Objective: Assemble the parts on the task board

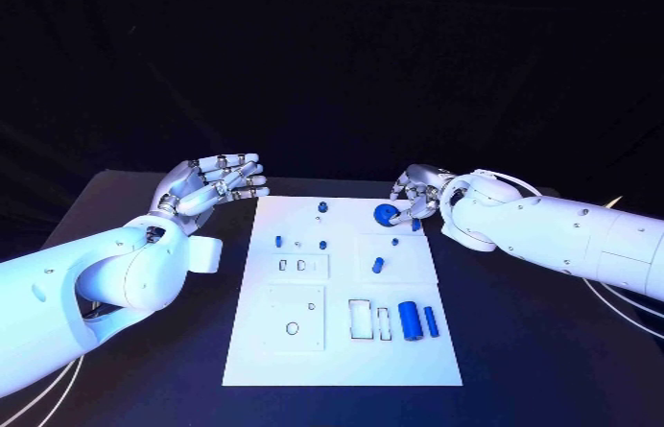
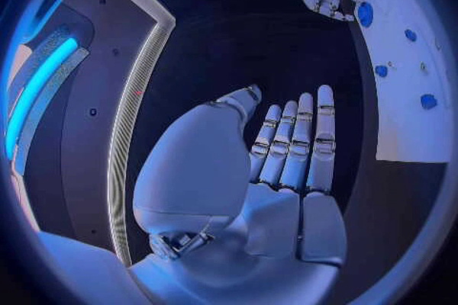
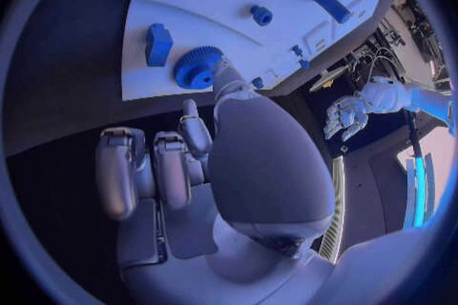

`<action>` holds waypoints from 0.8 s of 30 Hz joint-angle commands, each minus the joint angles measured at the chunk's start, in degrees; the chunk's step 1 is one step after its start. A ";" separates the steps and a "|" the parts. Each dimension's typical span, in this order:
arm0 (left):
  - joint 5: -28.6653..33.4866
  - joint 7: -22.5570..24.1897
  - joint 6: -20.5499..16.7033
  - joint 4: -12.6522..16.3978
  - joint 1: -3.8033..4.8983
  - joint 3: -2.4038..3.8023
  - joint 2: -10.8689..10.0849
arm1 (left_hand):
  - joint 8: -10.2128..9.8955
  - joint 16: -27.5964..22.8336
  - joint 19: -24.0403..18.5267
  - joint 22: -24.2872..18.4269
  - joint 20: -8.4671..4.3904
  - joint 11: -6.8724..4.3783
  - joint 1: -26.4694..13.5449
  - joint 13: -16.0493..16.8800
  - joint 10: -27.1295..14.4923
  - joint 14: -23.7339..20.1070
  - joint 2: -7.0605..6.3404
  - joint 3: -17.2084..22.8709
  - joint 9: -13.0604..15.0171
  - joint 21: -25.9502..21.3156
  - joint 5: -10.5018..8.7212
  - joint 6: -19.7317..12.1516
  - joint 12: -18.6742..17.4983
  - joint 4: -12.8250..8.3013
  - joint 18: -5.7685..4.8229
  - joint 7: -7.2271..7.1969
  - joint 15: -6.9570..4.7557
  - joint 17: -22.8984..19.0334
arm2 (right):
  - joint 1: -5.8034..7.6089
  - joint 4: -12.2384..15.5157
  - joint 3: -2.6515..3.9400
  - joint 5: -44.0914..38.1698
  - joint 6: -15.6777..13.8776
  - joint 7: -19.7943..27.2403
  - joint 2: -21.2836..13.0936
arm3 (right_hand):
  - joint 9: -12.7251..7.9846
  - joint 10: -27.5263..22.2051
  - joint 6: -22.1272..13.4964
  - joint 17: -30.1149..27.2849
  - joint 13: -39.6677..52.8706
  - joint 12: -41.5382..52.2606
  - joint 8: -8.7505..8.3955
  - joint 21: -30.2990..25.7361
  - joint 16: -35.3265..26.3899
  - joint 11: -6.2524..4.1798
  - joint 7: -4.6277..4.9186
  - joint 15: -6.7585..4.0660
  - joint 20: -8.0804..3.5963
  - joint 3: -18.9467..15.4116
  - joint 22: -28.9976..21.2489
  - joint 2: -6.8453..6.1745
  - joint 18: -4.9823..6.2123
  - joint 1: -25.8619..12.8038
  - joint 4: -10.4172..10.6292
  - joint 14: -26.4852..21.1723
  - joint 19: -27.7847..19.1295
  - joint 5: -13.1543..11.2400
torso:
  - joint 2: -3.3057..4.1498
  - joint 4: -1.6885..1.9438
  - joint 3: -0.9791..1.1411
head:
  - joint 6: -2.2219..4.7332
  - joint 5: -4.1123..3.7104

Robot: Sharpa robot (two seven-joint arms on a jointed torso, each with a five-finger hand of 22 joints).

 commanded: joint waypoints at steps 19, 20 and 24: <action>-0.01 0.00 0.18 -0.02 0.06 0.05 0.26 | 0.62 0.42 1.09 0.90 -0.34 -0.26 -0.72 0.78 0.40 -0.33 -1.31 0.46 0.87 1.00 0.32 -0.09 -0.48 0.21 0.21 1.84 -0.33 1.11 | -0.72 -1.82 -0.02 -0.07 1.14 0.29 1.65 | 0.59 12.34 1.64 15.74 9.55 8.54 2.40 3.34 1.42 -1.20 -0.30 -0.60 -0.36 5.82 15.06 3.34 -2.35 -0.49 0.02 6.37 6.61 0.93 | 0.02 0.00 0.06 | -0.18 -0.11; -0.01 -0.01 0.19 -0.03 0.06 0.05 0.27 | 0.62 0.42 1.09 0.90 -0.34 -0.26 -0.72 0.78 0.40 -0.33 -1.31 0.46 0.87 1.00 0.32 -0.09 -0.48 0.21 0.21 1.84 -0.33 1.11 | -0.76 -1.96 -0.02 -0.07 1.15 0.30 1.73 | 0.59 12.34 1.64 15.74 9.55 8.54 2.40 3.34 1.42 -1.20 -0.30 -0.60 -0.36 5.82 15.06 3.34 -2.35 -0.49 0.02 6.37 6.61 0.93 | 0.01 0.00 0.06 | -0.19 -0.09; -0.01 -0.06 0.23 -0.08 0.06 0.05 0.29 | 0.62 0.42 1.09 0.90 -0.34 -0.26 -0.72 0.78 0.40 -0.33 -1.31 0.46 0.87 1.00 0.32 -0.09 -0.48 0.21 0.21 1.84 -0.33 1.11 | -0.88 -2.37 -0.03 -0.02 1.22 0.33 2.04 | 0.57 12.32 1.67 15.74 9.52 8.52 2.39 3.40 1.42 -1.20 -0.31 -0.61 -0.37 5.91 15.11 3.37 -2.36 -0.50 0.02 6.37 6.64 0.93 | 0.02 -0.02 0.06 | -0.23 -0.01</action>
